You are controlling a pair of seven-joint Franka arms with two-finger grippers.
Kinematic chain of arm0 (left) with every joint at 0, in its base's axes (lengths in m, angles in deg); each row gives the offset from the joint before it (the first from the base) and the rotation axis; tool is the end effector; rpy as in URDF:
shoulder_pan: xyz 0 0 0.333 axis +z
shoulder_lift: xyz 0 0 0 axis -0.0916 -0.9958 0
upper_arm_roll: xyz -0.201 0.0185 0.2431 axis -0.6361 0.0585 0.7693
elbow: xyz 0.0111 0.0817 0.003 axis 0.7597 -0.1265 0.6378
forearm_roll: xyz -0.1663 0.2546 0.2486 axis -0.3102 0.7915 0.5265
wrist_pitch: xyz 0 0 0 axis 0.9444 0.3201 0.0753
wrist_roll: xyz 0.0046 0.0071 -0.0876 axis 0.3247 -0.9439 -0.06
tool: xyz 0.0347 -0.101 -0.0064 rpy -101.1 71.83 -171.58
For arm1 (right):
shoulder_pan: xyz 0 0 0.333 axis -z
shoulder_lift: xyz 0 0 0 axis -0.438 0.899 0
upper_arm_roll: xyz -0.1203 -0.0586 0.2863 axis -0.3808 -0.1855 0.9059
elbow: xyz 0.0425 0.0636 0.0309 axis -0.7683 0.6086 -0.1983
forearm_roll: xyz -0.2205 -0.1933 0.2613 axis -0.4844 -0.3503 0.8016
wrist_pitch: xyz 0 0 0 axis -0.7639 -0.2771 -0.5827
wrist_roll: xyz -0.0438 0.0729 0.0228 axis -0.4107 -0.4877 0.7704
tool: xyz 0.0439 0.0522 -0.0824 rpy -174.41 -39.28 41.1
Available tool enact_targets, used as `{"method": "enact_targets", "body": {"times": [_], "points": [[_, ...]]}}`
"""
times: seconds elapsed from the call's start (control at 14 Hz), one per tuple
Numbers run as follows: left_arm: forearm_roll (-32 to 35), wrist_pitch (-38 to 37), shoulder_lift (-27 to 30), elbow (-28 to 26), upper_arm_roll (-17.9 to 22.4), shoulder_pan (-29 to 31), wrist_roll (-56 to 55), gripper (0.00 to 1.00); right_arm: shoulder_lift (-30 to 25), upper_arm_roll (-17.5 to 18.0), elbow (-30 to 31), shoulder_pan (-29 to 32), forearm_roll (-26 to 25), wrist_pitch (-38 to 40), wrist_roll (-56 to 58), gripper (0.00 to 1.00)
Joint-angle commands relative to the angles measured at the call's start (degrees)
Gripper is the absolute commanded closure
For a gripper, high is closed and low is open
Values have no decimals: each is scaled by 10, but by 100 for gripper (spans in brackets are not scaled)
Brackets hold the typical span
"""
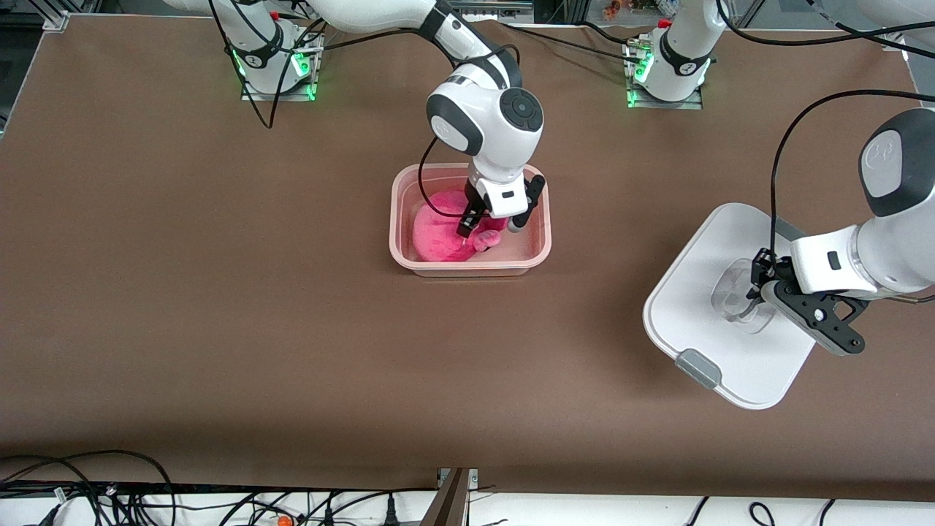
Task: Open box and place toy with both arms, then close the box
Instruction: 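Release the toy and withdraw the right gripper while the left gripper returns the lid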
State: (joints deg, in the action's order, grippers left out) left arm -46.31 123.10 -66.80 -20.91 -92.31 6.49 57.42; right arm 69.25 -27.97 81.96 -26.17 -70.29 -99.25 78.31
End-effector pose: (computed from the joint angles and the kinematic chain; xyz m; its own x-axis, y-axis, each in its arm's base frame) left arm 0.6899 -0.0422 0.4982 0.7807 -0.6248 0.0134 -0.6226 -0.7757 0.1031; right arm 0.4694 0.5768 0.3121 0.4751 0.8725 -0.1144 0.8725 -0.4502 0.1901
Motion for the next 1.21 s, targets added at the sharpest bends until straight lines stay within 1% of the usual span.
{"method": "enact_targets", "body": {"times": [0.0, 0.07, 0.21, 0.29, 0.43, 0.5, 0.57, 0.64, 0.71, 0.86, 1.0, 1.14], "points": [[-14, -8, 10, -3, 0, 2, 13, 100, -1, -1, -51, -19, 5, 24, -62, 0], [-14, -8, 10, -3, 0, 2, 13, 100, -10, -1, -57, -22, 5, 35, -84, 0], [-14, -8, 11, -3, 0, 2, 14, 100, -49, -9, -57, -15, 6, 43, -123, 0], [-14, -8, 10, -4, 0, 2, 14, 100, -64, -12, -56, 6, 7, 46, -127, 0], [-14, -11, 10, -4, -8, 2, 15, 100, -89, -20, -56, 54, 30, 50, -133, 0], [-14, -11, 10, -4, -11, 0, 16, 100, -105, -21, -56, 75, 51, 54, -130, 0], [-14, -11, 9, -3, -18, -2, 14, 100, -129, -27, -51, 97, 86, 64, -128, 0], [-13, -10, 9, -3, -32, -3, 9, 100, -146, -39, -47, 114, 113, 92, -130, 0], [-12, -10, 8, -3, -47, -3, 7, 100, -164, -57, -44, 118, 130, 120, -135, 0], [-6, -10, 4, -8, -81, -11, 8, 100, -204, -117, -30, 120, 172, 160, -135, 0], [-5, -6, -11, -13, -85, -56, 8, 100, -266, -177, 25, 120, 211, 181, -135, 0], [-3, 8, -31, -12, -83, -114, 9, 100, -333, -214, 90, 119, 215, 192, -135, 0]]}}
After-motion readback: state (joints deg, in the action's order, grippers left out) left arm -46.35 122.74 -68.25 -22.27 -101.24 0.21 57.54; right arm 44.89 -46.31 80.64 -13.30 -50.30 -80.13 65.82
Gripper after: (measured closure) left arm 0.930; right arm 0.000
